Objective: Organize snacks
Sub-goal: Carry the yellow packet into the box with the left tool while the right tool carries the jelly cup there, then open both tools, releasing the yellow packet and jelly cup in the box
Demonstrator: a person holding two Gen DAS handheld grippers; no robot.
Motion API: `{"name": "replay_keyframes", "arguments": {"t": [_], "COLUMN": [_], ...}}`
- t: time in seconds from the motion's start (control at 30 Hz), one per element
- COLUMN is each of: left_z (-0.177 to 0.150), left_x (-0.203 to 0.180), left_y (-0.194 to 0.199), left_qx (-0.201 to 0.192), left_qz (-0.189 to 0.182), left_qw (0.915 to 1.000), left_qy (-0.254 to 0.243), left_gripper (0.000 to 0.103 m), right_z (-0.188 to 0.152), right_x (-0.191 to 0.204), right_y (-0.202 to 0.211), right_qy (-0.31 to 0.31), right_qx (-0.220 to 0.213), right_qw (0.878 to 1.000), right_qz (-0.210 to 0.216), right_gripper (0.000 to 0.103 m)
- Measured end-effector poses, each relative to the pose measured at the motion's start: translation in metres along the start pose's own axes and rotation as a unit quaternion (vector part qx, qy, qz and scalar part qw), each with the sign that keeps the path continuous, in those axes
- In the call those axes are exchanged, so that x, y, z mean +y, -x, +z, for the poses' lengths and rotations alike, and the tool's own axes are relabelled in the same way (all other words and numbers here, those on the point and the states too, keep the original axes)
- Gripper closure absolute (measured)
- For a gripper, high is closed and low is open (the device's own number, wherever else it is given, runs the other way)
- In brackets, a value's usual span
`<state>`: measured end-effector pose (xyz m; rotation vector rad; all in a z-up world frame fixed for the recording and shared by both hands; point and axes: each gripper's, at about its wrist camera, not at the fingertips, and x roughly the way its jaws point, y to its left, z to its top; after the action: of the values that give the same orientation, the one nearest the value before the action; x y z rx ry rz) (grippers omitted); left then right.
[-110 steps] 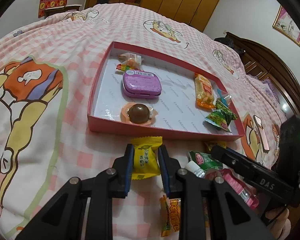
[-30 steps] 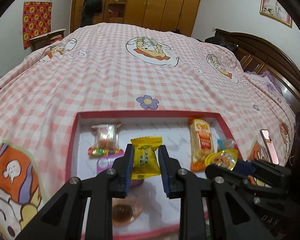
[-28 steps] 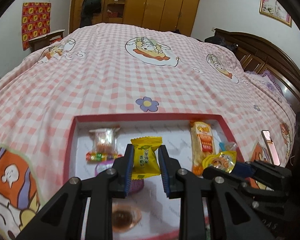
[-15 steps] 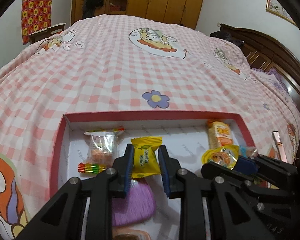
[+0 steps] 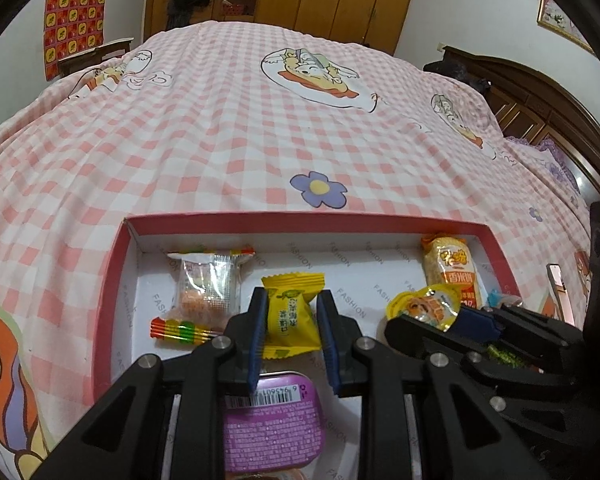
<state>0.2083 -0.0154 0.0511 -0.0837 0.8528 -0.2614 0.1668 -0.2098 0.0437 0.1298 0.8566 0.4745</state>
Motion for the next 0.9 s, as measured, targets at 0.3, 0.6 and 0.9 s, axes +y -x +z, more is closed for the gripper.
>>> {"name": "replay_keyframes", "arguments": {"t": [0.3,0.6,0.9], "left_z": [-0.001,0.0,-0.001], "left_x": [0.001,0.007,0.001], "left_y": [0.001,0.007,0.026], "left_qx": [-0.001,0.0,-0.01], "left_qz": [0.003,-0.006,-0.004], "left_qw": [1.0,0.9998,0.9998], "left_qy": [-0.001,0.019,0.014], "left_gripper": [0.077,0.076,0.06], "right_z": [0.0,0.002,0.002], "right_x": [0.001,0.0,0.002], "right_y": [-0.003,0.0,0.016], "right_qy": [-0.001,0.005,0.001], "right_qx": [0.001,-0.006,-0.02], "right_qw": [1.0,1.0,1.0], "right_qz": [0.0,-0.006,-0.008], "right_gripper": [0.068,0.057,0.051]}}
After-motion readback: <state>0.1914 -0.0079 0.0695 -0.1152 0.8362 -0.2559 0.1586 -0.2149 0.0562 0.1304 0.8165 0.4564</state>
